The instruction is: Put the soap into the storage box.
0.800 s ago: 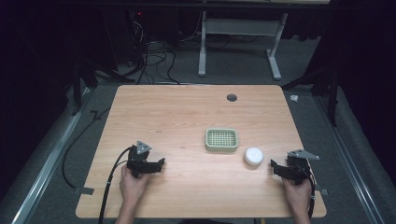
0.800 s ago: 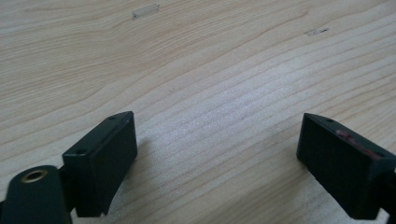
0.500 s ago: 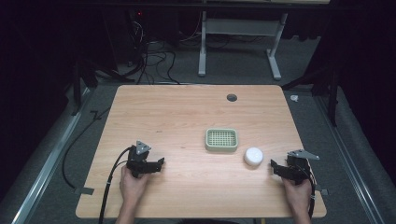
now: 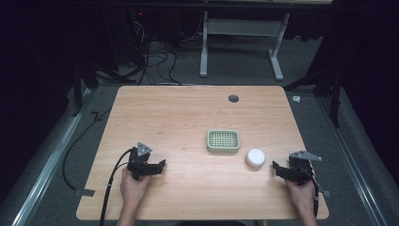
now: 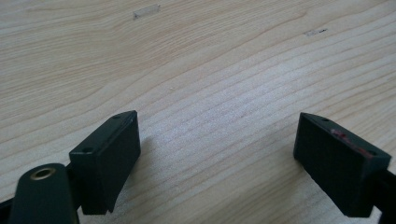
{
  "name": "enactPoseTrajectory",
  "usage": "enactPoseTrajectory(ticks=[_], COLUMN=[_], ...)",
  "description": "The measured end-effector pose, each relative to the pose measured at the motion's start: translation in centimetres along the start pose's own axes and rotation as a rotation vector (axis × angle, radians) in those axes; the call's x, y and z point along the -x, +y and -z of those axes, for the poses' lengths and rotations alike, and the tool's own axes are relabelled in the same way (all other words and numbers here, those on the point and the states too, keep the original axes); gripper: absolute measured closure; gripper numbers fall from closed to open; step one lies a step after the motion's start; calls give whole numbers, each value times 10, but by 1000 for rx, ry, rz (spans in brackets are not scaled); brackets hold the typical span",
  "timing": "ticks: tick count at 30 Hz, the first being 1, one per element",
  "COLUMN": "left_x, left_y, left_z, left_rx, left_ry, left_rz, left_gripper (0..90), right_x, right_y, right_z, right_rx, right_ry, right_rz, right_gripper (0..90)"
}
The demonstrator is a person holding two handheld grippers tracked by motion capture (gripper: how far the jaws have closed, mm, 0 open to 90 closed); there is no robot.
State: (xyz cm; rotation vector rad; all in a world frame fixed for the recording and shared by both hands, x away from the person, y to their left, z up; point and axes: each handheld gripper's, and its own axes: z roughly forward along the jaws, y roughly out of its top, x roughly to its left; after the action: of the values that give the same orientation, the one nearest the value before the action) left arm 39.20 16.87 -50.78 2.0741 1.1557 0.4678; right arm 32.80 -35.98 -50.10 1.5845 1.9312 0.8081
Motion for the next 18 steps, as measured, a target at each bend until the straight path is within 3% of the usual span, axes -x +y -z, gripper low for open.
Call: enactPoseTrajectory(ticks=[12,15,18], left_x=[0,0,0], left_y=[0,0,0], left_z=[0,0,0], left_rx=[-2,-2,-1], left_ry=[1,2,2], left_rz=[-2,-2,-2], left_gripper=[157,156,157], right_x=[3,5,5], right_y=[1,-1,-3], right_z=[0,7,13], right_rx=[3,39,69], right_ry=[26,26,29], right_rz=[-2,-40,-42], right_gripper=[269,314,320])
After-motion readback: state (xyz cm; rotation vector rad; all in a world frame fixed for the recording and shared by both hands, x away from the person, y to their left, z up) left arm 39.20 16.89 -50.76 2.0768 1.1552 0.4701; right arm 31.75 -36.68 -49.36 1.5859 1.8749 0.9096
